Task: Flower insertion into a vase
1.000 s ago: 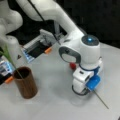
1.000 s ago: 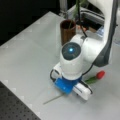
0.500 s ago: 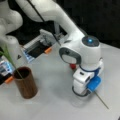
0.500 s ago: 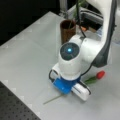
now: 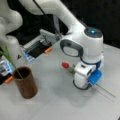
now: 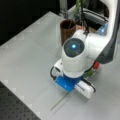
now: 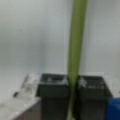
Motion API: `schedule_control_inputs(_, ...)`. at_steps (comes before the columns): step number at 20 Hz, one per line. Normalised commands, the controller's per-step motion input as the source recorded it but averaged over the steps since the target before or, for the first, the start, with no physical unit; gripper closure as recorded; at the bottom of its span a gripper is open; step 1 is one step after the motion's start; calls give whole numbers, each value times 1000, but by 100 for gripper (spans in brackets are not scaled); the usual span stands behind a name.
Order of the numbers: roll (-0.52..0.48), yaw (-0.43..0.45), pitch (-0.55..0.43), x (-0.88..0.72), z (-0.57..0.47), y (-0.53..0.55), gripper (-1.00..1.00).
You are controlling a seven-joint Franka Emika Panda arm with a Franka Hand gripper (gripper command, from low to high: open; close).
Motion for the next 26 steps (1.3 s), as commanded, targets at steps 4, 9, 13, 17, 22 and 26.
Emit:
schedule_control_inputs(4, -43, -40, 224, -97, 487, 47, 100)
schedule_control_inputs(9, 29, -52, 169, -119, 572, -37, 100)
schedule_control_inputs(13, 87, -28, 91, -201, 550, -105, 100)
schedule_control_inputs(17, 130, -18, 43, -160, 286, -121, 100)
schedule_control_inputs(22, 181, 11, -4, -281, 299, -216, 100)
schedule_control_inputs(26, 207, 33, -16, -469, 393, -333, 100)
